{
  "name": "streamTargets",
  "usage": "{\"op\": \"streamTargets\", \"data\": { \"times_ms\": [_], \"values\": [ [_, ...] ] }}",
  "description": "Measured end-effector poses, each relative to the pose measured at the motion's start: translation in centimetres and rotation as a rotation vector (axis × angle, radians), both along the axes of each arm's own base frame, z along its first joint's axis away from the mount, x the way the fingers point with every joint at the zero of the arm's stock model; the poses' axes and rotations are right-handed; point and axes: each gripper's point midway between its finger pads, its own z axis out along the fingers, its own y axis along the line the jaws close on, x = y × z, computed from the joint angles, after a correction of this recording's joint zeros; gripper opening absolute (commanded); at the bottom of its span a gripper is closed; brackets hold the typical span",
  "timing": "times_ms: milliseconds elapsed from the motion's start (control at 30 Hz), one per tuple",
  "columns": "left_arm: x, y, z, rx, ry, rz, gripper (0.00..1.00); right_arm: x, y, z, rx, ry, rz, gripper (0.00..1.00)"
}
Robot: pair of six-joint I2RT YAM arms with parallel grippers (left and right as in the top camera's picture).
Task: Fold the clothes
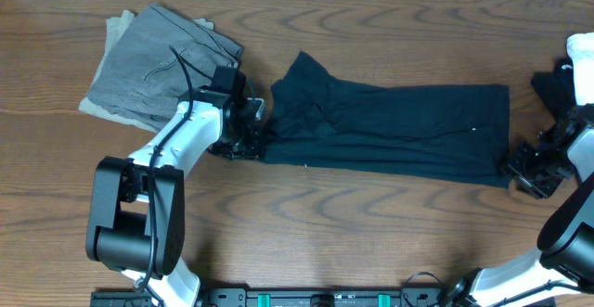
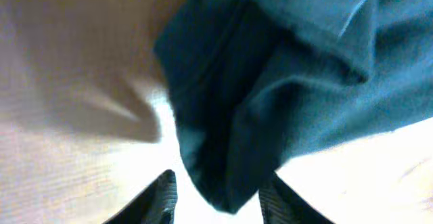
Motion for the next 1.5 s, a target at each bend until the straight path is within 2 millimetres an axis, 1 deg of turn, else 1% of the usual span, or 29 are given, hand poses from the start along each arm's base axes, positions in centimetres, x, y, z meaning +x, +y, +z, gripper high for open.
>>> {"op": "streamTargets", "data": {
  "times_ms": [67, 100, 133, 167, 200, 267, 300, 333, 400, 467, 533, 600, 667, 733, 800, 867, 933, 1033, 1267, 1433, 1500],
  "values": [
    [-0.2, 0.1, 0.5, 0.006, 0.014, 0.007, 0.65, 0.2, -0.6, 0.9, 0.000, -0.019, -0.017, 0.48],
    [-0.1, 0.2, 1.0, 0.007, 0.012, 0.009, 0.68, 0.6, -0.8, 1.6, -0.001, -0.040, -0.021, 0.47],
    [0.3, 0.1, 1.7, 0.004, -0.003, 0.008, 0.69, 1.2, -1.0, 2.4, -0.003, -0.070, -0.022, 0.46],
    [1.0, 0.0, 2.7, -0.002, -0.031, 0.010, 0.69, 2.1, -1.2, 3.7, -0.003, -0.117, -0.022, 0.43],
    [2.0, -0.2, 4.1, -0.012, -0.074, 0.010, 0.69, 2.8, -1.3, 4.8, -0.004, -0.157, -0.018, 0.41],
    [3.8, -0.7, 6.7, -0.033, -0.160, 0.010, 0.69, 4.5, -1.2, 7.7, 0.001, -0.259, -0.003, 0.35],
    [4.8, -1.0, 8.4, -0.050, -0.212, 0.009, 0.69, 5.3, -0.9, 9.3, 0.011, -0.313, 0.006, 0.35],
    [5.7, -1.3, 9.9, -0.070, -0.261, 0.006, 0.69, 5.8, -0.6, 10.5, 0.019, -0.351, 0.014, 0.36],
    [7.7, -2.2, 12.2, -0.118, -0.360, -0.006, 0.69, 6.8, 0.4, 12.7, 0.043, -0.429, 0.039, 0.36],
    [9.2, -3.1, 13.4, -0.163, -0.429, -0.018, 0.67, 7.4, 1.8, 13.7, 0.076, -0.472, 0.072, 0.41],
    [10.3, -4.0, 13.2, -0.208, -0.453, -0.031, 0.67, 7.9, 3.3, 13.9, 0.109, -0.483, 0.103, 0.47],
    [11.4, -4.7, 11.9, -0.239, -0.450, -0.036, 0.67, 8.5, 4.8, 13.9, 0.138, -0.488, 0.140, 0.48],
    [12.6, -5.3, 9.8, -0.260, -0.433, -0.026, 0.66, 8.9, 6.1, 14.0, 0.157, -0.492, 0.174, 0.48],
    [13.7, -5.8, 6.9, -0.281, -0.401, -0.008, 0.64, 9.2, 7.2, 14.1, 0.173, -0.495, 0.203, 0.48],
    [14.4, -6.4, 4.9, -0.309, -0.381, 0.009, 0.62, 9.3, 7.8, 14.1, 0.181, -0.496, 0.220, 0.48],
    [15.1, -6.8, 3.7, -0.335, -0.376, 0.027, 0.60, 9.4, 8.3, 14.2, 0.189, -0.497, 0.231, 0.48],
    [15.6, -7.1, 3.4, -0.355, -0.382, 0.042, 0.56, 9.4, 8.5, 14.2, 0.193, -0.498, 0.234, 0.48],
    [16.1, -7.2, 3.7, -0.364, -0.398, 0.060, 0.56, 9.4, 8.5, 14.2, 0.194, -0.497, 0.234, 0.47],
    [16.7, -6.2, 3.3, -0.305, -0.415, 0.096, 0.56, 9.4, 8.5, 14.2, 0.195, -0.496, 0.234, 0.47],
    [16.9, -5.9, 3.0, -0.287, -0.416, 0.111, 0.53, 9.4, 8.5, 14.2, 0.194, -0.496, 0.234, 0.47],
    [16.8, -5.9, 2.6, -0.282, -0.407, 0.116, 0.52, 9.4, 8.5, 14.2, 0.194, -0.496, 0.234, 0.47]
  ]
}}
